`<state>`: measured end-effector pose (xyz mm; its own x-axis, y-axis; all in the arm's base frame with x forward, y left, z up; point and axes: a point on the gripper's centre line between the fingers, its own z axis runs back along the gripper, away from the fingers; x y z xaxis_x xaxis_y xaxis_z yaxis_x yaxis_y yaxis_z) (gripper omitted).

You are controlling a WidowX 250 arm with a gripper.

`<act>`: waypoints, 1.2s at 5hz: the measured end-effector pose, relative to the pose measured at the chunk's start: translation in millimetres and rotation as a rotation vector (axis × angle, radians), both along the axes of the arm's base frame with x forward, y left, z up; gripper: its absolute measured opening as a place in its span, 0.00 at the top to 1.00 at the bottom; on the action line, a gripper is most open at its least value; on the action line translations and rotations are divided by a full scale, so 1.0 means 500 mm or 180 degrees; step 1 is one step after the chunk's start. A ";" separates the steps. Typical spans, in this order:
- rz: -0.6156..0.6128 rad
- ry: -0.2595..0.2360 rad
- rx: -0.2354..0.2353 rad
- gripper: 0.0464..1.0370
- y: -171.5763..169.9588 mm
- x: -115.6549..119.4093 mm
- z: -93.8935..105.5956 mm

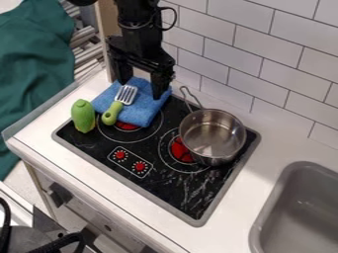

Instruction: Move the green object from the left burner to the silver pot on the right burner

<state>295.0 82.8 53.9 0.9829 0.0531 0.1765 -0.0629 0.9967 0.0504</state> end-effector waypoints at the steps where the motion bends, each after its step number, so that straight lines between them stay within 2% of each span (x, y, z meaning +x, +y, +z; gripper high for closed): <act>1: 0.0005 0.0095 -0.0043 0.03 -0.002 -0.007 -0.019; 2: 0.0024 0.0135 -0.0075 0.03 0.046 -0.027 -0.018; 3: 0.0274 0.0151 -0.0057 0.03 0.117 -0.061 -0.014; 5: 0.0488 0.0201 0.0092 0.03 0.205 -0.104 0.002; 6: 0.0465 0.0340 0.0035 0.03 0.211 -0.115 -0.028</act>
